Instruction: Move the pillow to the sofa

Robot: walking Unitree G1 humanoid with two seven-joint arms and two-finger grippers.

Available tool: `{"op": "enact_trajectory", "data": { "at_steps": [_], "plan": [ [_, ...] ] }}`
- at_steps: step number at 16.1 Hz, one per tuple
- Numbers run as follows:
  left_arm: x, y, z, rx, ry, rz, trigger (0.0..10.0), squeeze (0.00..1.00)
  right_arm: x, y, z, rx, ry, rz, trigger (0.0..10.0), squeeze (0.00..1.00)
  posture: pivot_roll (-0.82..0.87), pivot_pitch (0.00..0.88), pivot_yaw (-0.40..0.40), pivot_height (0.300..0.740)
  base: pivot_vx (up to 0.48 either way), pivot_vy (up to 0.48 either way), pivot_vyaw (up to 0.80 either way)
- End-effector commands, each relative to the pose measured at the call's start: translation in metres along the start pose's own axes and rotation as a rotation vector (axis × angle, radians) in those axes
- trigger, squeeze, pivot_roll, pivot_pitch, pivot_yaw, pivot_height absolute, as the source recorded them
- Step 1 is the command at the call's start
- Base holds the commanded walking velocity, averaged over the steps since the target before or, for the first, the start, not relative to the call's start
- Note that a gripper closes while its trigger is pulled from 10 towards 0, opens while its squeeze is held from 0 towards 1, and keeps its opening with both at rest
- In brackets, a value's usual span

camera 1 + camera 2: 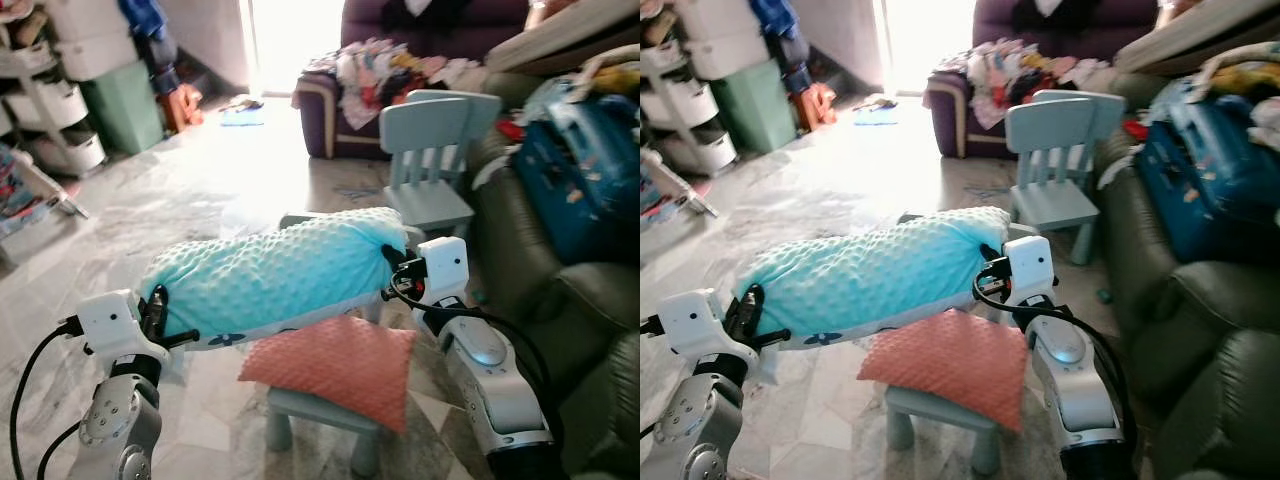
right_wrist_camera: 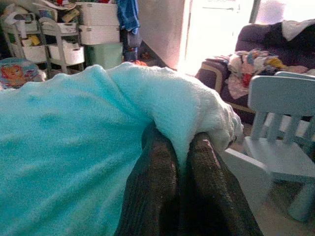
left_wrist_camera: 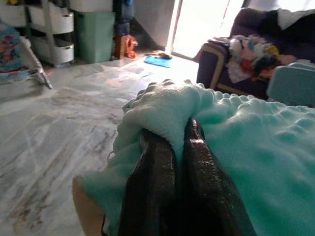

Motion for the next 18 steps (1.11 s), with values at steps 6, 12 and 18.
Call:
{"op": "enact_trajectory", "data": {
  "at_steps": [6, 12, 18],
  "plan": [
    [0.0065, 0.0036, 0.0001, -0.044, 0.021, -0.035, 10.0, 0.00, 0.0083, 0.0041, 0.0000, -0.011, 0.027, -0.012, 10.0, 0.00, -0.18, 0.000, 0.072, 0.740, 0.114, 0.043, 0.00],
    [0.0059, 0.0040, 0.0014, -0.029, 0.025, -0.058, 10.0, 0.00, 0.0080, 0.0045, -0.0038, -0.007, 0.028, -0.028, 10.0, 0.00, -0.19, 0.001, 0.072, 0.740, 0.361, 0.041, 0.00],
    [0.0050, 0.0026, 0.0004, -0.018, 0.025, -0.068, 10.0, 0.00, 0.0076, 0.0043, -0.0042, -0.002, 0.025, -0.033, 10.0, 0.00, -0.19, 0.004, 0.068, 0.740, 0.000, 0.000, 0.00]
  ]
}}
Point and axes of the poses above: a point about 5 cm out from each wrist's last joint towards the gripper, its own z axis pointing out of the wrist towards the gripper, its own x axis along the axis of the wrist's last joint, y = z × x, the point moved 4 cm from there along z, pointing out of the wrist towards the gripper, and after that the axes turned 6 degrees about -z, right-handed, at the moved point
